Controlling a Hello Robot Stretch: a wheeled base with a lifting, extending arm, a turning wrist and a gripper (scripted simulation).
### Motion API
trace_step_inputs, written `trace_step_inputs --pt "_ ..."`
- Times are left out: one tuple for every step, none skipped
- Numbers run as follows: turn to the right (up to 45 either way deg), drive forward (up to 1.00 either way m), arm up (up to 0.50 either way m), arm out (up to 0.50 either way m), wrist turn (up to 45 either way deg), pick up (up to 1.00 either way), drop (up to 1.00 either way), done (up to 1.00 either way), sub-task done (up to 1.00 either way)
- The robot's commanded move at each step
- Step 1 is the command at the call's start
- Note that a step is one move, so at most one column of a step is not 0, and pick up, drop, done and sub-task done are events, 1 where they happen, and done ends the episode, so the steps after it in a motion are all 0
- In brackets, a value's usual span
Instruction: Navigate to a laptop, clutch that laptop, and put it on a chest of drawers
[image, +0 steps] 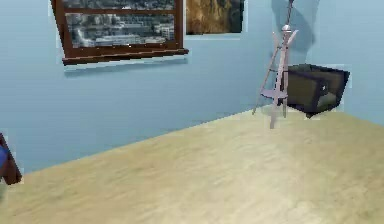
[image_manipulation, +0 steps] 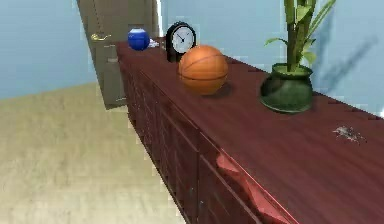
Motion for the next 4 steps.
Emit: trace_step_inputs --pt "-33.0 0.0 0.0 0.0 0.0 0.0 0.0 0.0 0.0" --pt "0.0 0.15 0.0 0.0 0.0 0.0 0.0 0.0 0.0" --pt "45.0 0.0 0.0 0.0 0.0 0.0 0.0 0.0 0.0" --pt "33.0 0.0 0.0 0.0 0.0 0.0 0.0 0.0 0.0"
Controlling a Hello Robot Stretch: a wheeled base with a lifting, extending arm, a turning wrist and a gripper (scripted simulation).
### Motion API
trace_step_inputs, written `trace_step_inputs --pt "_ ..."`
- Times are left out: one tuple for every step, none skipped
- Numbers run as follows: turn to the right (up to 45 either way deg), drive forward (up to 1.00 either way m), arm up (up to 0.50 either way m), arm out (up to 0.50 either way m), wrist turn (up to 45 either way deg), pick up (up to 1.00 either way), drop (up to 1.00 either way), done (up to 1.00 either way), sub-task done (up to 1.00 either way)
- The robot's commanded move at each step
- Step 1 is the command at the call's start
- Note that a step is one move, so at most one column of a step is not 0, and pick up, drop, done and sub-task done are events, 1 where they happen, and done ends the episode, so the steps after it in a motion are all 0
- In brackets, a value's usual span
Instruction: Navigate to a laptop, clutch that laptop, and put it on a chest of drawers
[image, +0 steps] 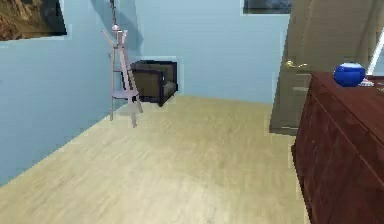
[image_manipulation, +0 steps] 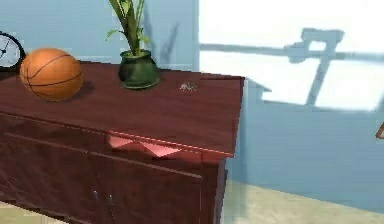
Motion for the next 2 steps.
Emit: trace_step_inputs --pt "3.0 0.0 0.0 0.0 0.0 0.0 0.0 0.0 0.0" --pt "0.0 1.0 0.0 0.0 0.0 0.0 0.0 0.0 0.0"
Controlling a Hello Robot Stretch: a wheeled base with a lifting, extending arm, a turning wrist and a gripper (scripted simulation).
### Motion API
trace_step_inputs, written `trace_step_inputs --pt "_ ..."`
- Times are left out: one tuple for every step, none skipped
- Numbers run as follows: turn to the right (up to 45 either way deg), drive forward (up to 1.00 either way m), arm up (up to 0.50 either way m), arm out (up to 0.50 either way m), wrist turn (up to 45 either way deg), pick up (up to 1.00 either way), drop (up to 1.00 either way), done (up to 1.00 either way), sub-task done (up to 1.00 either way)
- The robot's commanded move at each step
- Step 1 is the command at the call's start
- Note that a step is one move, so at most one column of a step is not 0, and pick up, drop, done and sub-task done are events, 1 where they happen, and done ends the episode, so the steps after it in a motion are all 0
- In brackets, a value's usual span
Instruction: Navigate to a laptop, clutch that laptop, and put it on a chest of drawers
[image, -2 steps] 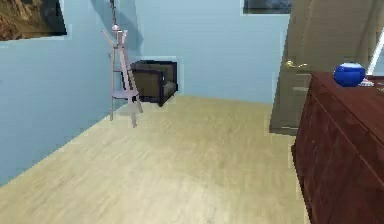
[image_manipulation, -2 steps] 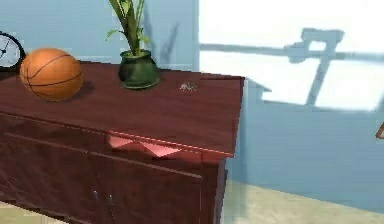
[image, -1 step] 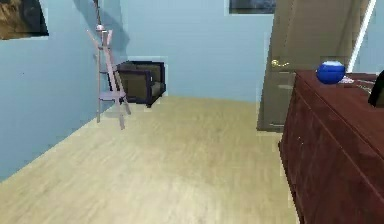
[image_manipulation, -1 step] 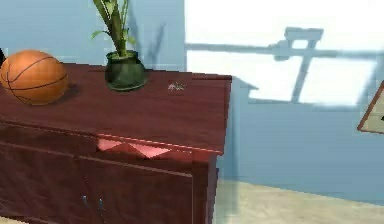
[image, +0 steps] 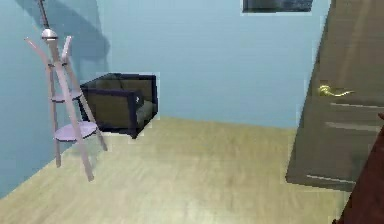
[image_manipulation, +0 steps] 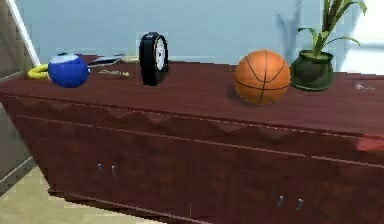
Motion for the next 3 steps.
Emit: trace_step_inputs --pt "0.0 1.0 0.0 0.0 0.0 0.0 0.0 0.0 0.0" --pt "0.0 0.9 0.0 0.0 0.0 0.0 0.0 0.0 0.0" --pt "-45.0 0.0 0.0 0.0 0.0 0.0 0.0 0.0 0.0"
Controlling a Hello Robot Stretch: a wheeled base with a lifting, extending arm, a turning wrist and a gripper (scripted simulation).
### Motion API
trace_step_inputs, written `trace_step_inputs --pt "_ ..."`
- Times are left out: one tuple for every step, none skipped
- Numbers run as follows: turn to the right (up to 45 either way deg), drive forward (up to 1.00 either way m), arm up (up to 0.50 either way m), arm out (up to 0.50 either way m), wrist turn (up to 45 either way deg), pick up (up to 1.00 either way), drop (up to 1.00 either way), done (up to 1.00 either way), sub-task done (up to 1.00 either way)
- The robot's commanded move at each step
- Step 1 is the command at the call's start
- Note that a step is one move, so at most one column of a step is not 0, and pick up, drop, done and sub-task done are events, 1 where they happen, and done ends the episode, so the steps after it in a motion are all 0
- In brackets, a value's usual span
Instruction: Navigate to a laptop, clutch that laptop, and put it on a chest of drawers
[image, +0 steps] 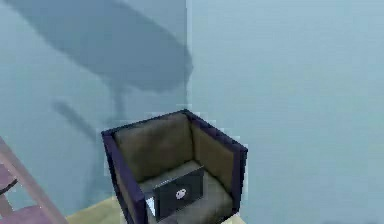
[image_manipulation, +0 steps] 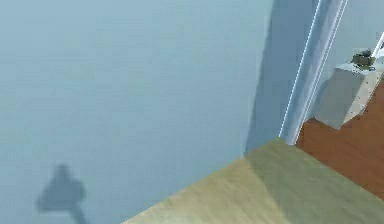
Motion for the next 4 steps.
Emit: trace_step_inputs --pt "-45.0 0.0 0.0 0.0 0.0 0.0 0.0 0.0 0.0" --pt "-45.0 0.0 0.0 0.0 0.0 0.0 0.0 0.0 0.0" --pt "45.0 0.0 0.0 0.0 0.0 0.0 0.0 0.0 0.0" --pt "24.0 0.0 0.0 0.0 0.0 0.0 0.0 0.0 0.0"
